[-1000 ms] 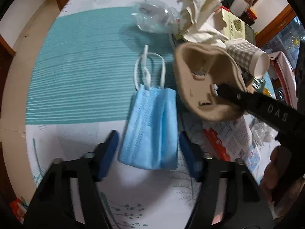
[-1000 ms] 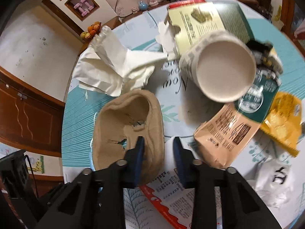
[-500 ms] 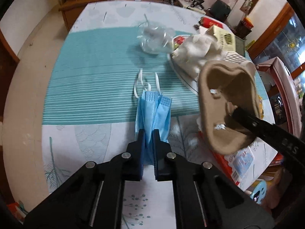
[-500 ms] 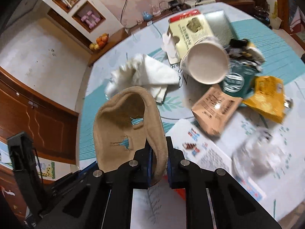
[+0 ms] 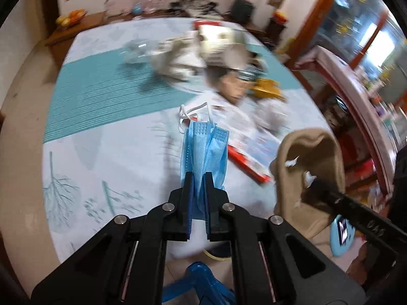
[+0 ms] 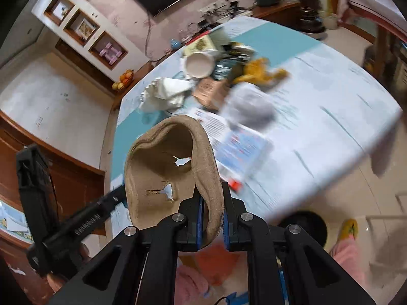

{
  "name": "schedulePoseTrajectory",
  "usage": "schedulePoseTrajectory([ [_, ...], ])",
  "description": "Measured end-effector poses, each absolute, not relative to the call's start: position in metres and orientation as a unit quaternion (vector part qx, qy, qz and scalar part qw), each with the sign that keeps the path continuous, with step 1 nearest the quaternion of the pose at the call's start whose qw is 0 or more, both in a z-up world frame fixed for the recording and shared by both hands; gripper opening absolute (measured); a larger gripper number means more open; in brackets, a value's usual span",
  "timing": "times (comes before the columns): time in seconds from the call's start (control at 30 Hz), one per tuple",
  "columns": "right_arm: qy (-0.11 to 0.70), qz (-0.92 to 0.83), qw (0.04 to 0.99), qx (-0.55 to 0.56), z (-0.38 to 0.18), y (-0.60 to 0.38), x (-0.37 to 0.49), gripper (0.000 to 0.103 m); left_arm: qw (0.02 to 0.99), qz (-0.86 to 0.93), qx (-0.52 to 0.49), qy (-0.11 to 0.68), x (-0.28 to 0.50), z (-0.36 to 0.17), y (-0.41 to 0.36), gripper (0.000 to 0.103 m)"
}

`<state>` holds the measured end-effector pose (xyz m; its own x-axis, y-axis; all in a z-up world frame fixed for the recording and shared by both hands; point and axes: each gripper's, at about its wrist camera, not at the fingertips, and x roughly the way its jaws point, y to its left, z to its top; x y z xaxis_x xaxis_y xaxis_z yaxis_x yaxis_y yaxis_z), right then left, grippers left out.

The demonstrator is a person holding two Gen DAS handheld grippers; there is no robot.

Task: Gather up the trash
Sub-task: 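Carry the mask and cup carrier with both tools over the floor trash bin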

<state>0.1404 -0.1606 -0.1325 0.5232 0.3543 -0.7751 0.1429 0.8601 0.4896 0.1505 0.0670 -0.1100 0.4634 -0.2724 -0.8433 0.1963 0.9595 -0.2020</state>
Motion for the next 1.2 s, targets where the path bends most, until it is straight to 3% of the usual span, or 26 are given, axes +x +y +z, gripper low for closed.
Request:
schedulePoseTrajectory([
  [0.3, 0.49, -0.023, 0.839, 0.236, -0.16, -0.22, 0.018, 0.012, 0.846, -0.189, 0.038, 0.498, 0.085, -0.123, -0.004, 0.005],
  [0.6, 0.514, -0.08, 0.805, 0.286, -0.231, -0.274, -0.043, 0.012, 0.816, -0.225, 0.081, 0.526, 0.017, -0.161, -0.057, 0.005],
  [0.9, 0.554, -0.077, 0.771, 0.304, -0.331, -0.293, -0.053, 0.012, 0.78, -0.232, 0.137, 0.565, -0.003, -0.242, -0.102, 0.005],
  [1.2, 0.613, -0.09, 0.706, 0.342, -0.461, -0.309, -0.04, 0.012, 0.728, -0.197, 0.163, 0.636, 0.032, -0.37, -0.128, 0.005],
])
